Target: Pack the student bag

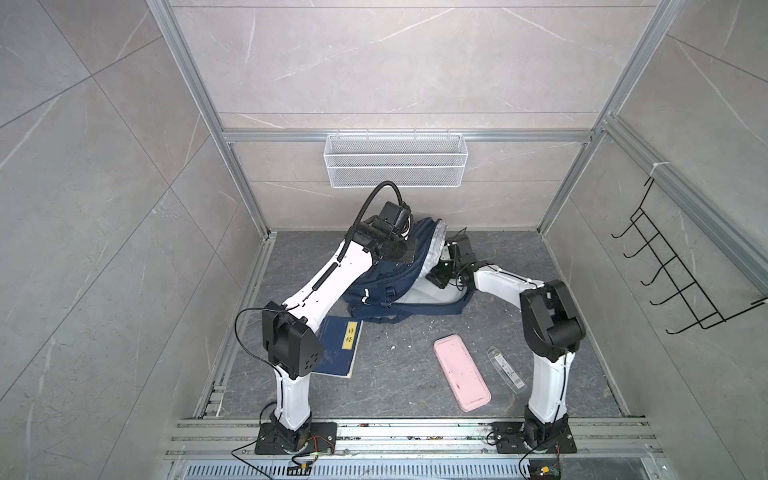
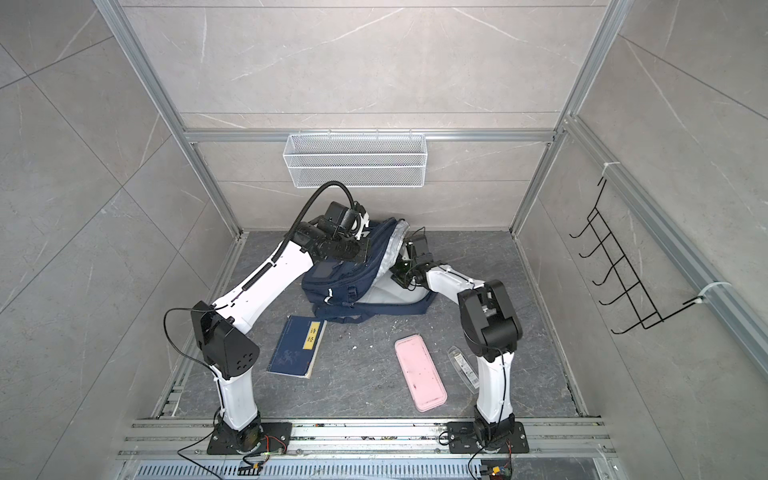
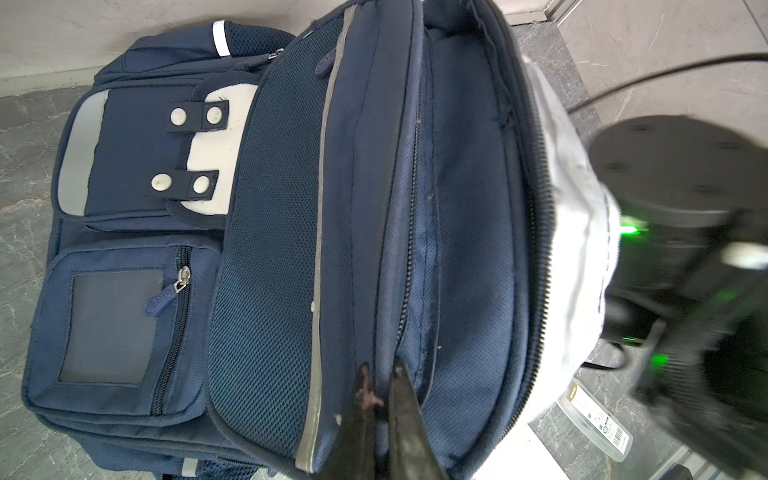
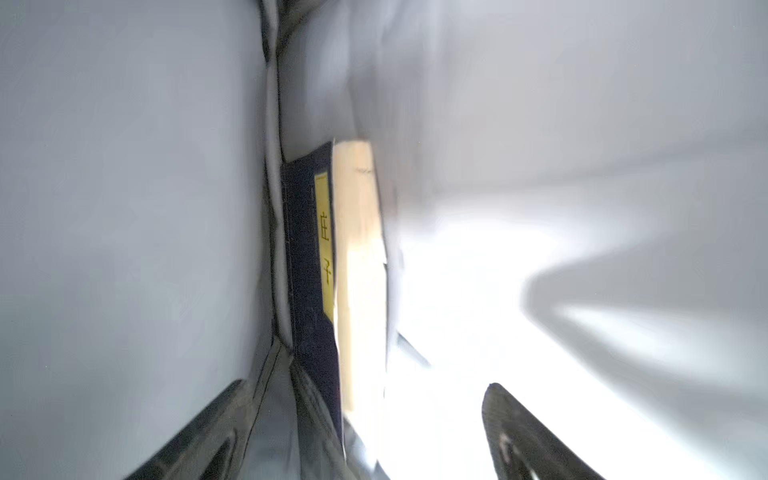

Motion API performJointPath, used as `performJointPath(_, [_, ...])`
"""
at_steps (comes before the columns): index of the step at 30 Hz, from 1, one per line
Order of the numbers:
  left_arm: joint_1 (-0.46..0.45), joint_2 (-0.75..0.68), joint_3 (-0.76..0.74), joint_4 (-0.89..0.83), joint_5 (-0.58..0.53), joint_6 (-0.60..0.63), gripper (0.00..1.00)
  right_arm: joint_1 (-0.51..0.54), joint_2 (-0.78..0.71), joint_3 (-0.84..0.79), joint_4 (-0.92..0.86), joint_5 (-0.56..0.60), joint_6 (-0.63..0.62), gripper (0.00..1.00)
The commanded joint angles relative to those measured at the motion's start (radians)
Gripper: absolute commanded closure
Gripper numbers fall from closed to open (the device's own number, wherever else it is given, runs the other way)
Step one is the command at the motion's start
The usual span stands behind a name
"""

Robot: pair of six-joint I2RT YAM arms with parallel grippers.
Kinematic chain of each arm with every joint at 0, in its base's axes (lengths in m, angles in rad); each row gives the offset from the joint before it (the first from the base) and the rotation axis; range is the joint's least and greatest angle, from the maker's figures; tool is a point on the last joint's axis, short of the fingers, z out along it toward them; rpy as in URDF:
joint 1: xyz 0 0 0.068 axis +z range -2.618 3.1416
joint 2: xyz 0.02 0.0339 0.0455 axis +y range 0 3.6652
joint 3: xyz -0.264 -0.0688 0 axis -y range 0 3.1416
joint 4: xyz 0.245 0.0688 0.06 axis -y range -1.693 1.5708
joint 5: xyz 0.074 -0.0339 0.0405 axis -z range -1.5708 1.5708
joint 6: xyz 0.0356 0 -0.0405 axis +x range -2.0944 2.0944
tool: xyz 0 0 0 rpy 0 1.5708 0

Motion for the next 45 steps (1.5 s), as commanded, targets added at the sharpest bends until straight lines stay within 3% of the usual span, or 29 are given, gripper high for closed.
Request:
performJointPath(1, [-0.001, -0.002, 0.043, 0.071, 0.02, -0.025, 1.0, -0.024, -0.145, -0.111, -0.058, 0.031, -0.062, 0.13])
performJointPath(11, [-0.016, 0.143, 0.138, 0.036, 0.078, -0.051, 0.99, -0.05, -0.633, -0.443, -0.209, 0.131, -0.206, 0.19])
performJointPath(14, [-0.022, 0.138, 0.113, 0.038, 0.076, -0.057, 0.82, -0.05, -0.759, -0.475, -0.276, 0.159, -0.249, 0.16])
performJointPath(16, [-0.024, 0.121, 0.088, 0.042, 0.072, -0.057, 0.72, -0.048, -0.831, -0.487, -0.3, 0.147, -0.271, 0.02])
performJointPath(20, [-0.023, 0.058, 0.003, 0.063, 0.048, -0.052, 0.59, -0.048, -0.969, -0.589, -0.194, 0.056, -0.284, 0.0])
performJointPath(24, [-0.021, -0.03, -0.128, 0.089, 0.013, -0.063, 0.57, -0.041, -0.987, -0.632, -0.18, 0.018, -0.273, 0.0])
performJointPath(28, [0.003, -0.161, -0.354, 0.164, -0.015, -0.111, 0.56, 0.01, -0.989, -0.644, -0.152, -0.031, -0.261, 0.0])
performJointPath(33, [0.046, -0.334, -0.656, 0.223, -0.076, -0.147, 0.55, 0.135, -0.91, -0.597, -0.177, -0.024, -0.255, 0.11])
performJointPath(40, [0.285, -0.651, -1.134, 0.34, 0.016, -0.312, 0.55, 0.305, -0.755, -0.542, -0.199, 0.095, -0.26, 0.19])
performJointPath(45, [0.393, -0.809, -1.327, 0.358, 0.02, -0.384, 0.54, 0.445, -0.581, -0.44, -0.215, 0.177, -0.258, 0.25])
